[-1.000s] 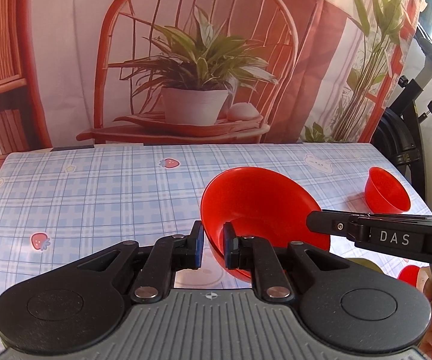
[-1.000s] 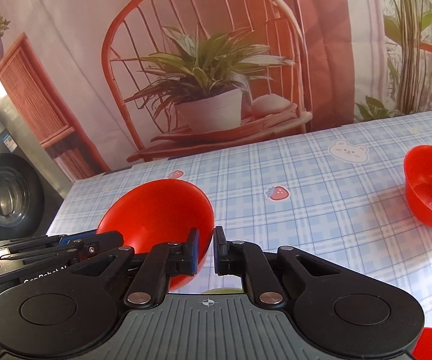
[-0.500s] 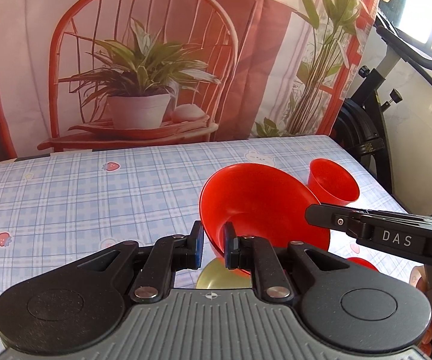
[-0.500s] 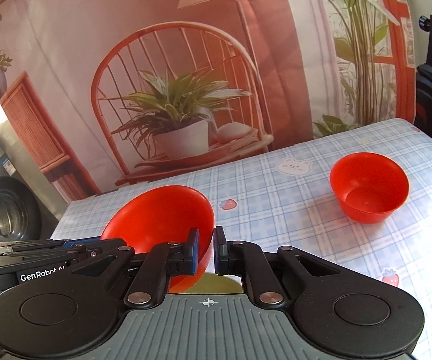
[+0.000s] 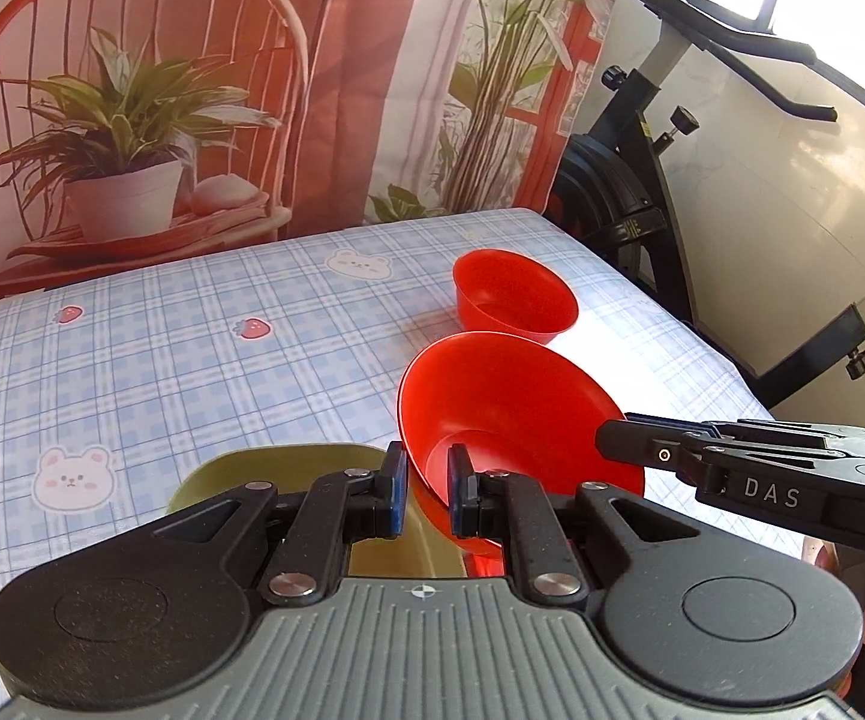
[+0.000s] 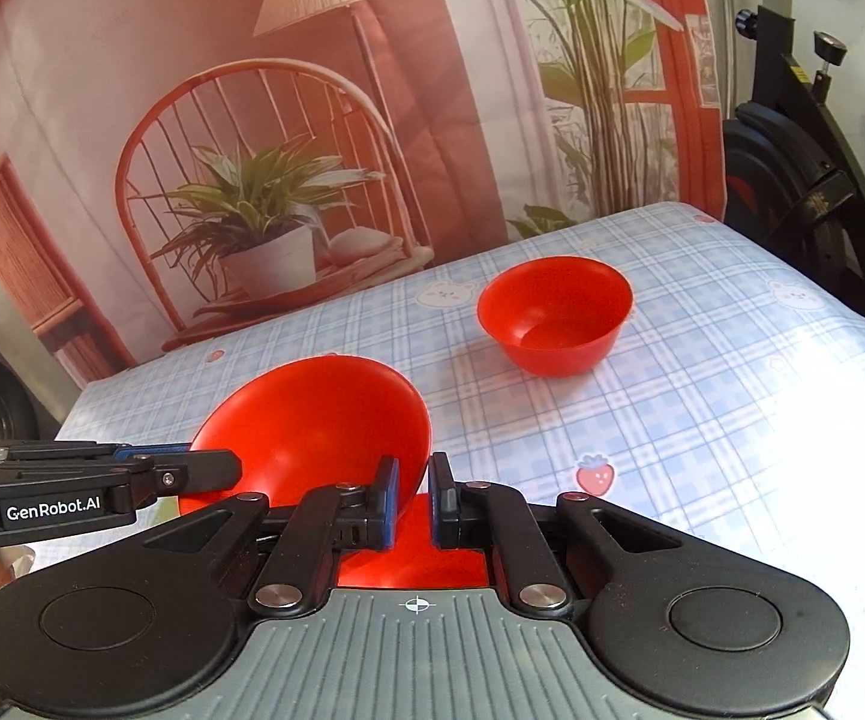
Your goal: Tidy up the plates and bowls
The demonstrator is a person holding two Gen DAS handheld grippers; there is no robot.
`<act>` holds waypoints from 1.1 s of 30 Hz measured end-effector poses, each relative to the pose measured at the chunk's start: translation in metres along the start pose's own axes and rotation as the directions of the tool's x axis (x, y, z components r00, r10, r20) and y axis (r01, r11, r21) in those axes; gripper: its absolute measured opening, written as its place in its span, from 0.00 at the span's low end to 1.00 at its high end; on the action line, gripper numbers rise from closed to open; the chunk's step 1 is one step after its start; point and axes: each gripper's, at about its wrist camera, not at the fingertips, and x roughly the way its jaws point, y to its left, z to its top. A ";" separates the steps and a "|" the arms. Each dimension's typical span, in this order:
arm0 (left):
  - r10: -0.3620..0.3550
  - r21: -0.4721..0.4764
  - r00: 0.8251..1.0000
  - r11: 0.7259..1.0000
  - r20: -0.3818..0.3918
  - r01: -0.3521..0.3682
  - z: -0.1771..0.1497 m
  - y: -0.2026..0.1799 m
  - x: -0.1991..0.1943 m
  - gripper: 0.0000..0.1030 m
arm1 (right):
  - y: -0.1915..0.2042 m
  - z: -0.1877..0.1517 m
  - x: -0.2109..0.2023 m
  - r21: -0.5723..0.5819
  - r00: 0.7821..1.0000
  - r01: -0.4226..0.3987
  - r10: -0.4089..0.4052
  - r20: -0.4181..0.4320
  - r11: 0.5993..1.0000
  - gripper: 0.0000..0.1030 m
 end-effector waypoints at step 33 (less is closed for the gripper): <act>-0.019 0.100 0.989 0.994 -0.145 0.034 -0.026 -0.032 0.032 0.15 | -0.034 -0.033 0.000 0.049 0.996 0.062 -0.059 -0.074 0.997 0.12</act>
